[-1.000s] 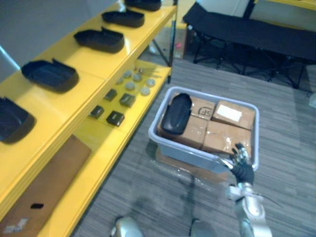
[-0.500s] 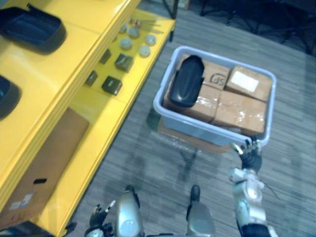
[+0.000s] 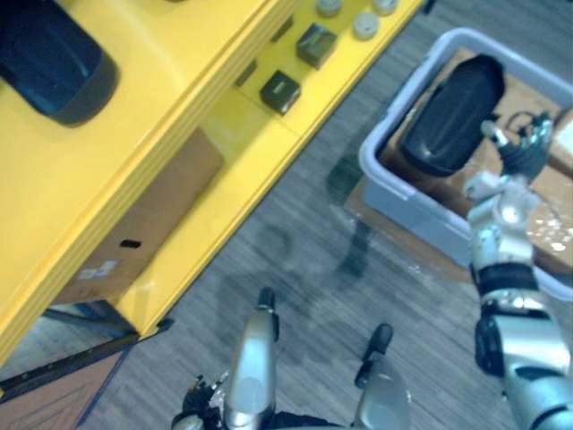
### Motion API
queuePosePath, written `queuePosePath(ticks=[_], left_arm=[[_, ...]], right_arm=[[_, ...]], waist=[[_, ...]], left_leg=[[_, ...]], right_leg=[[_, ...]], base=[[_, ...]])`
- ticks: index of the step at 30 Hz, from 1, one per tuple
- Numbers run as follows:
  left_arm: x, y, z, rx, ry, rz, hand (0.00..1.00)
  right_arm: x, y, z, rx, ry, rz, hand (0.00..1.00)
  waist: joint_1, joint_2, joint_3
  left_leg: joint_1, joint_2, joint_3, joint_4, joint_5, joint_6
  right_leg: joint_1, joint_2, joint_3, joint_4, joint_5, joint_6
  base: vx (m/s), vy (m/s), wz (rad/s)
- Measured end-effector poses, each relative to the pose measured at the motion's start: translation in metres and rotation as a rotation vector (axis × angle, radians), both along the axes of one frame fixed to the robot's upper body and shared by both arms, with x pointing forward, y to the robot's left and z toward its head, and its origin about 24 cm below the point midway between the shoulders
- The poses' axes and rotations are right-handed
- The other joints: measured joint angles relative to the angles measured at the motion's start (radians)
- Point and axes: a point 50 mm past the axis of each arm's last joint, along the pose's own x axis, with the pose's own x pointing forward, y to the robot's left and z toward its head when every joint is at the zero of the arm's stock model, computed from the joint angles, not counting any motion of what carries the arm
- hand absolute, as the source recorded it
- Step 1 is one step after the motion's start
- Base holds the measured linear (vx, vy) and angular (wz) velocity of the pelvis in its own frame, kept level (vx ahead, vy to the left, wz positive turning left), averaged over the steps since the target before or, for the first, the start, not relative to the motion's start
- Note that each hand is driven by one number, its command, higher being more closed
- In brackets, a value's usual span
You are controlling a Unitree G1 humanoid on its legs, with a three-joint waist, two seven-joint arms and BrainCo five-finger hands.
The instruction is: Walk over and take plastic housings, then place them on the shelf
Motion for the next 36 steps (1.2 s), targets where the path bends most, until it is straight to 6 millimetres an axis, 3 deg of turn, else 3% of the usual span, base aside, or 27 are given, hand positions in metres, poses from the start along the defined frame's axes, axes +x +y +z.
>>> queuePosePath(ticks=[2,7,12,19,27,31,36], left_arm=[[-0.002,-0.007,-0.002,-0.039,0.006,-0.021,0.00],[-0.004,-0.015,-0.003,-0.086,-0.006,-0.049,0.00],[-0.013,-0.022,-0.008,-0.120,0.029,-0.089,0.00],[-0.012,-0.024,-0.008,-0.141,0.023,-0.077,0.00],[-0.014,-0.026,-0.009,-0.179,0.021,-0.066,0.00],[-0.012,-0.030,-0.009,-0.190,0.013,-0.081,0.00],[-0.012,-0.032,-0.009,-0.192,0.011,-0.099,0.00]], right_arm=[[-0.003,-0.015,0.006,0.043,0.036,-0.114,0.00],[-0.022,-0.053,0.018,0.087,0.086,-0.328,0.00],[-0.029,-0.061,0.020,0.138,0.116,-0.453,0.00],[-0.050,-0.080,0.046,0.108,0.035,-0.652,0.00],[-0.051,-0.088,0.036,0.145,0.142,-0.610,0.00],[-0.051,-0.090,0.027,0.143,0.227,-0.603,0.00],[-0.050,-0.090,0.026,0.119,0.248,-0.590,0.00]], waist=[[0.023,0.016,0.007],[0.043,0.042,0.010],[0.054,0.050,0.004],[0.062,0.056,0.001],[0.063,0.066,-0.006],[0.078,0.089,-0.022],[0.095,0.095,-0.026]], left_leg=[[-0.001,-0.009,-0.004,-0.002,0.005,0.003],[-0.026,-0.043,-0.028,-0.001,0.018,0.015],[-0.050,-0.054,-0.031,0.019,0.019,0.018],[-0.087,-0.053,-0.047,0.069,0.006,0.021],[-0.094,-0.042,-0.030,0.069,0.005,0.022],[-0.104,-0.044,-0.029,0.066,0.008,0.023],[-0.104,-0.048,-0.030,0.057,0.008,0.023]], right_leg=[[-0.005,-0.011,-0.019,0.015,-0.001,0.000],[-0.021,-0.044,-0.068,0.056,-0.007,0.001],[-0.044,-0.060,-0.074,0.087,-0.020,0.010],[-0.067,-0.061,-0.076,0.124,-0.031,0.010],[-0.081,-0.059,-0.073,0.120,-0.031,0.010],[-0.086,-0.059,-0.071,0.105,-0.021,0.017],[-0.087,-0.060,-0.073,0.096,-0.020,0.017]], base=[[-0.03,0.004,0.16],[-0.03,0.022,0.19],[-0.05,0.017,0.06],[-0.06,0.011,0.02],[-0.04,0.008,-0.06],[0.02,-0.007,0.00],[0.01,-0.004,0.00]])
